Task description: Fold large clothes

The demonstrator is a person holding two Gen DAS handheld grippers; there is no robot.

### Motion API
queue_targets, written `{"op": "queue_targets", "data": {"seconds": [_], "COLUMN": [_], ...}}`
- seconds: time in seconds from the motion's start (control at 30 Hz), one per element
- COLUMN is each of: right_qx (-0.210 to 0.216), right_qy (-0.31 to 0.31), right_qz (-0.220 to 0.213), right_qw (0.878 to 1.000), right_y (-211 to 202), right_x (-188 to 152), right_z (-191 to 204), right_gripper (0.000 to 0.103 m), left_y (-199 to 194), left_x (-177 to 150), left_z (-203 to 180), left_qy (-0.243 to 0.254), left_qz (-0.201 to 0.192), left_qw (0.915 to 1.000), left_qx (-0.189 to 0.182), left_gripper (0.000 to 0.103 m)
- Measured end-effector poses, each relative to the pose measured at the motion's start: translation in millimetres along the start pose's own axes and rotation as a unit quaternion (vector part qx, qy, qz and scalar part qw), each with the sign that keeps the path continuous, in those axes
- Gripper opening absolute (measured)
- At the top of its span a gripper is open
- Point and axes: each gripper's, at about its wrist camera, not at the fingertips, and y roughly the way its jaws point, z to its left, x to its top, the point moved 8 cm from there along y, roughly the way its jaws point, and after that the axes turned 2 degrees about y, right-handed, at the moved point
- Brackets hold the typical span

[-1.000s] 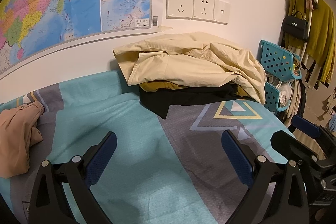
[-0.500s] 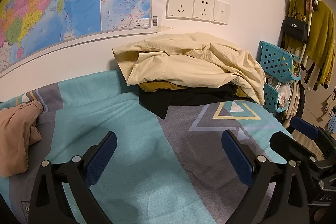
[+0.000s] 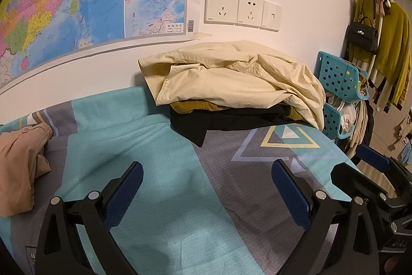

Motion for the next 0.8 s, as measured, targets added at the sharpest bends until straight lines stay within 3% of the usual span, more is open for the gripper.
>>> {"op": "queue_targets", "data": {"seconds": [0.8], "right_qx": [-0.002], "right_qy": [0.0], "right_qz": [0.001], "right_qw": [1.0], "right_y": [0.0], "right_x": [1.0], "right_z": [-1.1], "right_gripper": [0.098], "left_y": [0.5], "left_x": [-1.3], "left_z": [-0.6], "left_qy": [-0.003], "left_qz": [0.001], "left_qw": [1.0], "left_qx": [-0.002], "left_gripper": [0.096]}}
